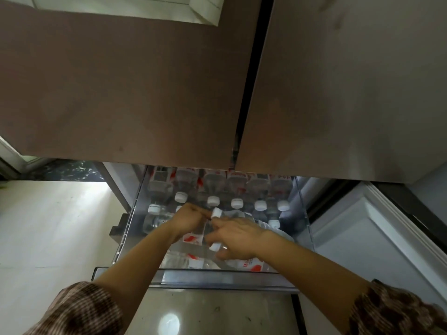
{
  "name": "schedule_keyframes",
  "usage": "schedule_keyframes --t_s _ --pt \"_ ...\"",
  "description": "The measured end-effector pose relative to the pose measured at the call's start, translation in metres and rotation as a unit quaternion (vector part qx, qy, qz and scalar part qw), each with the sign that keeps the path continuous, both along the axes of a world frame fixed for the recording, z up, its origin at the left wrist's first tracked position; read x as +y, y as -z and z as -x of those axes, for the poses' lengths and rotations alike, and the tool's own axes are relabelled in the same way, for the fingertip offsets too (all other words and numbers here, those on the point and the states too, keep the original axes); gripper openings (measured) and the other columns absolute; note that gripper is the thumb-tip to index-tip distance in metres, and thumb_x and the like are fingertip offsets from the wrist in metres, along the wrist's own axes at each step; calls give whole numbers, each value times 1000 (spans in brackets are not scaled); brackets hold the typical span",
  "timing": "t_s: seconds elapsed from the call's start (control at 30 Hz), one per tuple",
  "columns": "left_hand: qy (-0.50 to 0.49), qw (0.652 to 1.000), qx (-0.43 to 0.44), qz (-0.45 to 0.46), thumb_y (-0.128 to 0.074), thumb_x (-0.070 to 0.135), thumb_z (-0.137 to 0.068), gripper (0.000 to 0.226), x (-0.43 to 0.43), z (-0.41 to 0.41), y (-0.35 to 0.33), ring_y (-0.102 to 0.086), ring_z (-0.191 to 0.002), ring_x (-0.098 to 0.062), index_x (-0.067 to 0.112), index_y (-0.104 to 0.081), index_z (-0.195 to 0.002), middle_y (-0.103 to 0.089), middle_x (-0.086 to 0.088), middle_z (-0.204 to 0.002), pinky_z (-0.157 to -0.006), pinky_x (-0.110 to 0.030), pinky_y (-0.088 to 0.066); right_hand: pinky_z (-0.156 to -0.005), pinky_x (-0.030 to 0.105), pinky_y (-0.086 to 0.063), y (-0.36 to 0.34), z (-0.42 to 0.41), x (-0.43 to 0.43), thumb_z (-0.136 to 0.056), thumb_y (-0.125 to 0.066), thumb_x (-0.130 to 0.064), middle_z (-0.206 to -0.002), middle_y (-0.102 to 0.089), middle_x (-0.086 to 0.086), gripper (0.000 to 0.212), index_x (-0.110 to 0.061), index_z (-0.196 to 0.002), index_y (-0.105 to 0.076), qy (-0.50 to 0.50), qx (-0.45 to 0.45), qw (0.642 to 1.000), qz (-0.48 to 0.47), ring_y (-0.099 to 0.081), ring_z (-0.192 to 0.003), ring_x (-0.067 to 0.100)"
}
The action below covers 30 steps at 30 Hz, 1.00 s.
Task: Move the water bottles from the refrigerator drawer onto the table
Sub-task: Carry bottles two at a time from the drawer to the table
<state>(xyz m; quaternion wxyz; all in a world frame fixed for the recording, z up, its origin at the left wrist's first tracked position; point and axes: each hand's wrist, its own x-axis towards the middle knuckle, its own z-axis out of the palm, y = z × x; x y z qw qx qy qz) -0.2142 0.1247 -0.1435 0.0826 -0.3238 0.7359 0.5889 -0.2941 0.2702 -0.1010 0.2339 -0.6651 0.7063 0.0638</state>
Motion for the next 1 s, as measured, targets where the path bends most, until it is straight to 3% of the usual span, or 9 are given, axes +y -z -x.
schedule_keyframes --t_s 0.13,0.23,0.33,0.4,0.53,0.63,0.73,0.93,1.0 --pt "-67 991 26 -110 -63 23 -88 22 1 0 -2 -71 -92 -21 8 -74 -99 -76 -8 -96 -87 -35 -56 -62 30 -33 -19 2 11 -88 -61 -26 -90 -46 -3 16 -23 -102 -56 39 -1 998 53 -46 -82 20" --pt "-104 983 50 -144 -66 30 -88 29 10 4 -11 -73 -82 -17 3 -73 -98 -76 -10 -90 -65 -20 -56 -58 28 -31 -31 4 24 -88 -61 -27 -99 -55 -1 17 -24 -104 -57 92 -14 992 84 -50 -86 18" --pt "-108 985 66 -117 -74 30 -81 42 22 13 -20 -72 -74 -24 -11 -69 -92 -73 -21 -84 -70 -25 -58 -68 31 -42 -42 8 43 -87 -63 -29 -114 -61 -3 23 -22 -109 -57 165 -27 977 133 -57 -96 18" --pt "-114 985 69 -108 -76 26 -79 32 29 21 -28 -70 -66 -19 -4 -69 -84 -72 -17 -80 -64 -25 -58 -76 35 -48 -45 11 58 -85 -64 -29 -115 -62 -4 27 -22 -109 -56 224 -33 960 162 -59 -100 19" --pt "-79 993 85 30 -82 26 -73 34 44 32 -48 -69 -84 -23 8 -67 -98 -71 -4 -90 -75 -35 -59 -88 39 -49 -49 18 78 -85 -65 -34 -119 -60 -1 38 -22 -120 -58 288 -36 942 166 -56 -109 19" --pt "-64 990 116 42 -79 20 -76 32 58 32 -55 -65 -91 -18 10 -69 -105 -68 0 -98 -73 -24 -52 -87 33 -47 -55 17 83 -90 -60 -41 -121 -58 1 38 -19 -121 -58 275 16 949 152 -54 -111 20" --pt "-62 990 120 40 -78 20 -77 23 64 25 -50 -68 -92 -25 10 -71 -97 -72 -10 -98 -80 -38 -57 -87 33 -42 -57 9 85 -96 -50 -43 -128 -54 7 45 -12 -128 -49 244 107 955 129 -50 -115 24" --pt "-47 968 170 180 -75 25 -81 23 89 9 -65 -65 -81 -18 10 -65 -95 -67 -1 -87 -66 -26 -52 -82 28 -38 -77 4 98 -94 -57 -37 -122 -53 7 35 -12 -118 -52 311 68 938 138 -50 -111 22" --pt "-54 953 206 215 -74 28 -81 22 95 -1 -81 -63 -76 -14 14 -62 -93 -66 1 -84 -66 -31 -53 -79 31 -42 -86 2 102 -92 -59 -38 -113 -55 4 28 -16 -108 -55 340 58 926 153 -52 -105 22"
